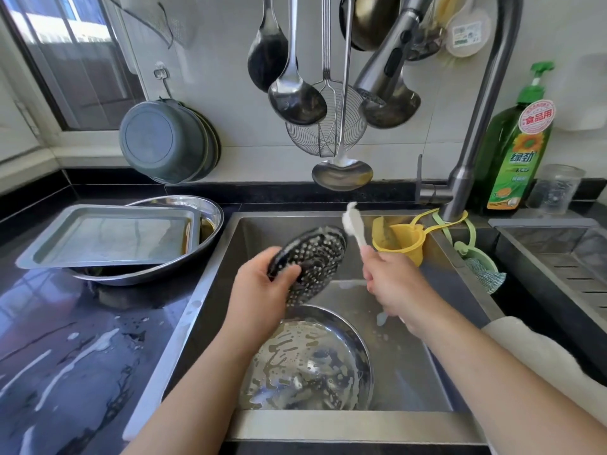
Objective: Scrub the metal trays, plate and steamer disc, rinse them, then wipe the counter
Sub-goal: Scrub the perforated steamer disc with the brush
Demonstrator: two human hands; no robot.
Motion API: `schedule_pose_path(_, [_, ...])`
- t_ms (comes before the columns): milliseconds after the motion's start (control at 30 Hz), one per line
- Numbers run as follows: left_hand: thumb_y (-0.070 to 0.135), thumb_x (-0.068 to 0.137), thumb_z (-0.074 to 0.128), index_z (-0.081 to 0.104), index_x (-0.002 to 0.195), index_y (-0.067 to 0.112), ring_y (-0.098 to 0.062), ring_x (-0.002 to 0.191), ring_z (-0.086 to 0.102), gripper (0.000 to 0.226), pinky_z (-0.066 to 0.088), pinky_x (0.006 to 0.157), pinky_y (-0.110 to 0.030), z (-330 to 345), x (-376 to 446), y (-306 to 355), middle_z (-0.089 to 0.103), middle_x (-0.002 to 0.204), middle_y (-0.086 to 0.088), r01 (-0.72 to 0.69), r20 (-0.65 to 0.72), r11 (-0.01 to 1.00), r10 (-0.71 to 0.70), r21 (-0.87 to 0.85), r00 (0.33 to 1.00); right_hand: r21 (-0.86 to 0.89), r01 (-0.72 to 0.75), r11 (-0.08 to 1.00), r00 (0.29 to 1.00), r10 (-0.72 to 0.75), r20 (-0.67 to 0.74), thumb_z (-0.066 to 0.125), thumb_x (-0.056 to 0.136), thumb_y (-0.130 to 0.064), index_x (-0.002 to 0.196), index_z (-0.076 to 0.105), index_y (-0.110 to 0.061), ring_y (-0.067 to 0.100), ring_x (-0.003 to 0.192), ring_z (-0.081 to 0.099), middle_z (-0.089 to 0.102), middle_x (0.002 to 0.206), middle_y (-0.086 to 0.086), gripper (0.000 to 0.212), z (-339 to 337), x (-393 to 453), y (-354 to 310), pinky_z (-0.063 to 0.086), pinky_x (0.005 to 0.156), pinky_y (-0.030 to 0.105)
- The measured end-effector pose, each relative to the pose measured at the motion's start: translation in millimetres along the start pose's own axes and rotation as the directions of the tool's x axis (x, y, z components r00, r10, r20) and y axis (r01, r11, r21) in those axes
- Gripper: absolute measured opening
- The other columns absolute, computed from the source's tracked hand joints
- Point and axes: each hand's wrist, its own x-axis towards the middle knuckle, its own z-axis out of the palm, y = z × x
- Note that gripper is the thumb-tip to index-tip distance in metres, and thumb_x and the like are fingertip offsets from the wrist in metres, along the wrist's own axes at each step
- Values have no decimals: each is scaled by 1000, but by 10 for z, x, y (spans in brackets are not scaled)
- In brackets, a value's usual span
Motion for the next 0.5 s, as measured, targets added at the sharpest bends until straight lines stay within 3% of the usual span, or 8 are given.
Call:
schedule_pose_path(67, [1,91,74,77,93,38,3,94,69,37,55,84,-28,11,-9,-26,76,92,21,-222,38,955,219,196,975,224,-109,968,993,117,-20,40,106,-51,73,49,-18,12,41,28,39,51,-4,48,-55,34,3,20,42,23])
schedule_pose_path(133, [-3,85,76,82,98,31,-14,117,63,37,52,100,-44,21,25,-56,76,109,16,-443,43,829,457,341,889,347,-163,924,983,184,-28,41,106,-51,77,49,-17,11,41,25,38,53,-3,46,-110,43,8,17,43,23])
schedule_pose_path(200, [-3,83,75,84,97,31,-28,130,52,37,44,108,-56,13,62,-84,72,124,9,-508,4,752,558,419,830,391,-165,906,981,192,-30,41,106,-50,78,49,-17,11,41,24,38,54,-2,45,-126,45,18,17,44,25])
schedule_pose_path(300, [-7,81,76,84,95,32,-32,137,42,42,39,113,-45,-20,70,-92,64,139,3,-484,-17,750,549,452,835,379,-151,913,987,161,5,40,106,-51,78,49,-16,11,40,24,38,54,-2,45,-115,49,17,16,42,25])
schedule_pose_path(400, [-6,81,78,85,97,28,-30,128,51,38,44,105,-38,-41,70,-125,67,132,0,-498,32,722,553,480,832,216,-132,967,985,104,137,41,106,-50,78,51,-14,11,37,23,37,52,-3,46,-202,33,-13,16,39,21])
schedule_pose_path(500, [-4,82,79,85,99,22,-22,110,60,32,56,86,-38,-42,48,-143,72,110,2,-513,105,669,550,538,828,-249,-66,966,927,152,342,43,105,-52,79,57,-14,11,37,25,37,52,-4,48,-309,-66,-48,20,39,19])
